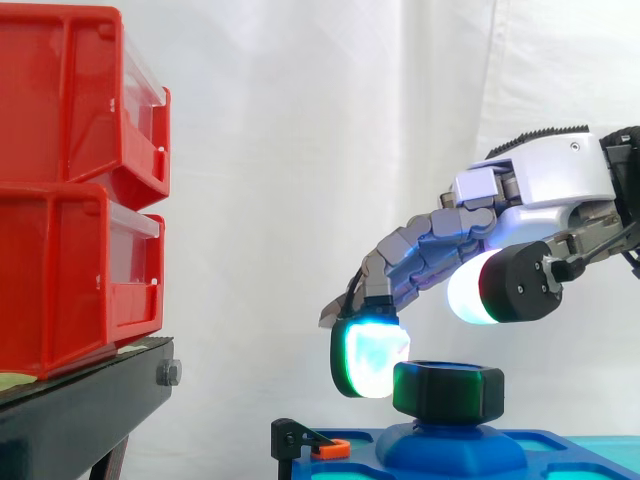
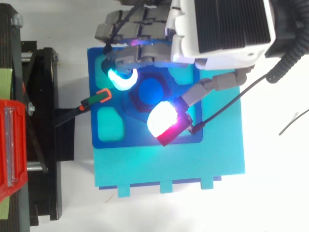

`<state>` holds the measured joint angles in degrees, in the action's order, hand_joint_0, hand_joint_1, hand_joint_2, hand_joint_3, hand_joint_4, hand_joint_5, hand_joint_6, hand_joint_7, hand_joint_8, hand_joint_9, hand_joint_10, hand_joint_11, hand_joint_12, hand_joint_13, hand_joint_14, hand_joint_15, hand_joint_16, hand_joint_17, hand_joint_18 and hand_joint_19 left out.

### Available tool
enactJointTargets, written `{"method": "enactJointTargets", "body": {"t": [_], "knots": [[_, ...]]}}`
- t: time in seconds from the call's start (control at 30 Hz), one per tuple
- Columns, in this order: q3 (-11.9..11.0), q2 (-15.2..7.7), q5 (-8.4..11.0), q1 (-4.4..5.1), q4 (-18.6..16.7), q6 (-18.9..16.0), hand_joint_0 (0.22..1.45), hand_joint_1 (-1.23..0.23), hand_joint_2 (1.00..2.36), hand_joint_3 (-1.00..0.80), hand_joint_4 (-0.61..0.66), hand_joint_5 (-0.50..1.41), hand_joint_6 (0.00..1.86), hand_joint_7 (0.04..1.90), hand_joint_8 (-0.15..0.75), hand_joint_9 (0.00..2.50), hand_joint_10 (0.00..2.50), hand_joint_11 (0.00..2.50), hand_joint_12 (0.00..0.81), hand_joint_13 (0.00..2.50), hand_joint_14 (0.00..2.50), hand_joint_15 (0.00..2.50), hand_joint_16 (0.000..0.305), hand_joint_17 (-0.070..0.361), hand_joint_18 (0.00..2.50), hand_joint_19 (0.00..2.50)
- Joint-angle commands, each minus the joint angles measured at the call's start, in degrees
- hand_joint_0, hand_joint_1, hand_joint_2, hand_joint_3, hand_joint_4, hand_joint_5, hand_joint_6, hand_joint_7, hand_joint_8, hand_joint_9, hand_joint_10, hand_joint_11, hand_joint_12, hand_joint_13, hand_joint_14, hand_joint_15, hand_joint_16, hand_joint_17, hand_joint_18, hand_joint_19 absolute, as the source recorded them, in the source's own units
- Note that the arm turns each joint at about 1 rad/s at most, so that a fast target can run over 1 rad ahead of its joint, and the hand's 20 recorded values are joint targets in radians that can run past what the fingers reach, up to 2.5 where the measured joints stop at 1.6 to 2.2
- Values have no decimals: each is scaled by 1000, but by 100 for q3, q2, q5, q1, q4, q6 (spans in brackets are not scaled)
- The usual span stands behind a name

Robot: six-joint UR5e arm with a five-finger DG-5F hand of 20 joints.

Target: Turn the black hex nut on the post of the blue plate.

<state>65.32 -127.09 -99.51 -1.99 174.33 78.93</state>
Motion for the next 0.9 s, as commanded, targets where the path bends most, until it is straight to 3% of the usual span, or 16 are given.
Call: {"method": "enactJointTargets", "body": {"t": [0.0, 0.27, 0.43, 0.7, 0.83, 0.87], "knots": [[-2, 0, -147, -108, -40, -10, 479, -315, 1000, -500, 214, -219, 674, 982, 270, 365, 0, 78, 376, 366, 2, 83, 57, 129, 219, 120], [7, 0, -367, -249, -198, -133, 478, -318, 1000, -500, 210, -218, 671, 989, 271, 369, 0, 78, 377, 369, 3, 89, 58, 130, 225, 127], [7, 0, -349, -196, -356, -282, 478, -318, 1000, -500, 216, -217, 659, 1008, 269, 374, 3, 72, 374, 376, 3, 91, 58, 129, 233, 138], [-2, -70, -51, -12, -725, -458, 479, -314, 1000, -500, 213, -204, 589, 1101, 270, 384, 3, 82, 375, 382, 4, 96, 57, 129, 242, 148], [-2, -132, 231, 190, -883, -458, 479, -309, 1000, -500, 217, -191, 527, 1177, 270, 386, 0, 71, 375, 381, 5, 100, 58, 130, 243, 143], [-2, -123, 450, 322, -848, -449, 479, -308, 1000, -500, 213, -187, 511, 1191, 270, 385, 0, 83, 376, 383, 4, 101, 58, 130, 243, 149]]}}
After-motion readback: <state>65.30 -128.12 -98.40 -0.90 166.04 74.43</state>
